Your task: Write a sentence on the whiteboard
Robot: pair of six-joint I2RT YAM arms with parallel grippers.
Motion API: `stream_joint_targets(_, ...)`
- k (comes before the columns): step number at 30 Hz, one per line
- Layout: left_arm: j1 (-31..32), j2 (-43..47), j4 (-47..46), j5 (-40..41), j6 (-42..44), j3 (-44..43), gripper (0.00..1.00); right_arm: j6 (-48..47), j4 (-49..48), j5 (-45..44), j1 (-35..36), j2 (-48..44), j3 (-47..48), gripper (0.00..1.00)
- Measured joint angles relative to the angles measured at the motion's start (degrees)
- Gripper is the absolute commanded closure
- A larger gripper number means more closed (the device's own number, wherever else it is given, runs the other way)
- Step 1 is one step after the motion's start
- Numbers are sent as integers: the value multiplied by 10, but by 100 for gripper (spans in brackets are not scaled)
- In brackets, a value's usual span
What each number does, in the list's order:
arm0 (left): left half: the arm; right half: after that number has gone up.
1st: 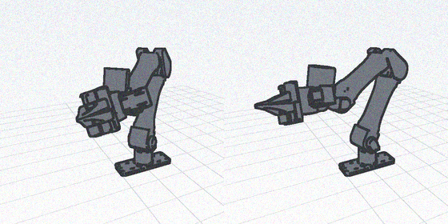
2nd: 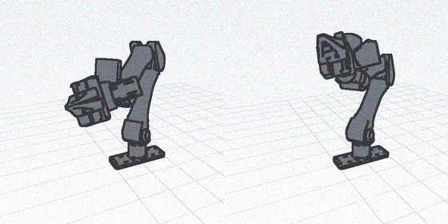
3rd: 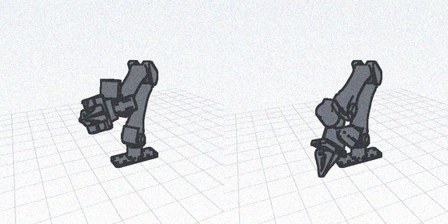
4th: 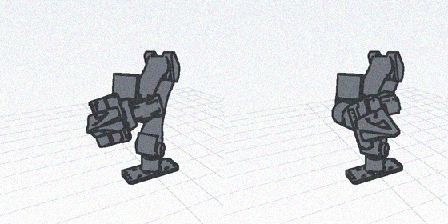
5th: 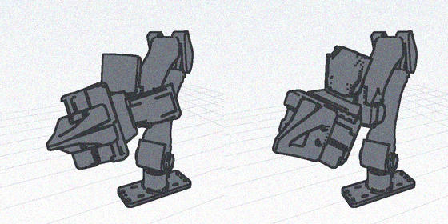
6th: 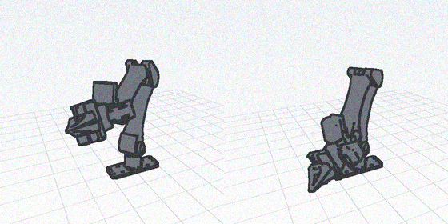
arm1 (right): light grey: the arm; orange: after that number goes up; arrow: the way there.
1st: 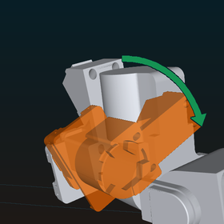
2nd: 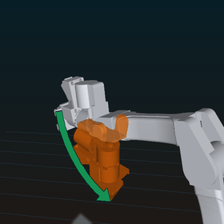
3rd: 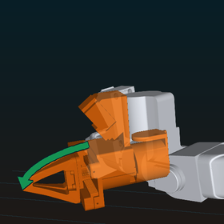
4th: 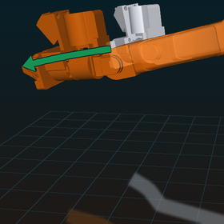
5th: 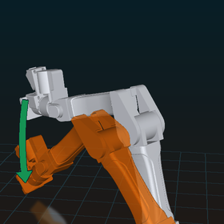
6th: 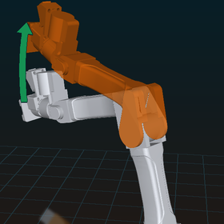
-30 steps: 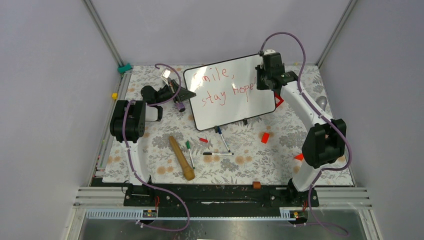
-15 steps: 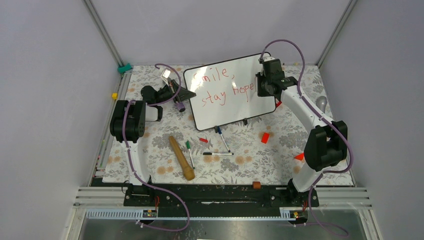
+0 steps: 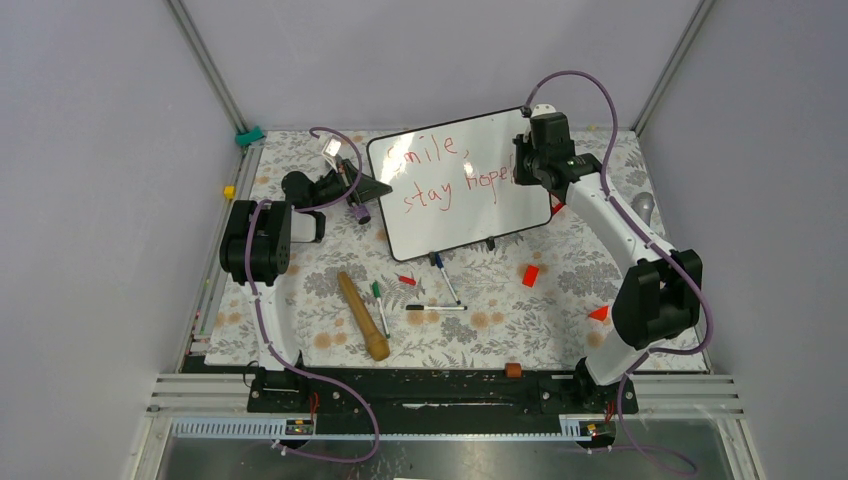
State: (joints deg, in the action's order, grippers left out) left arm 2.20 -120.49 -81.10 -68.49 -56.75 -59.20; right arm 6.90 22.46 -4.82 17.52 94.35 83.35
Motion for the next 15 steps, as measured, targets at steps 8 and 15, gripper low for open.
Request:
stream_joint_targets(8, 0, 0, 0, 0, 0, 0, 100, 0, -5, 0, 0, 8, 5, 100)
stream_joint_targets(15, 0, 0, 1, 0, 0, 0, 100, 0, -5, -4, 0, 22, 13, 100)
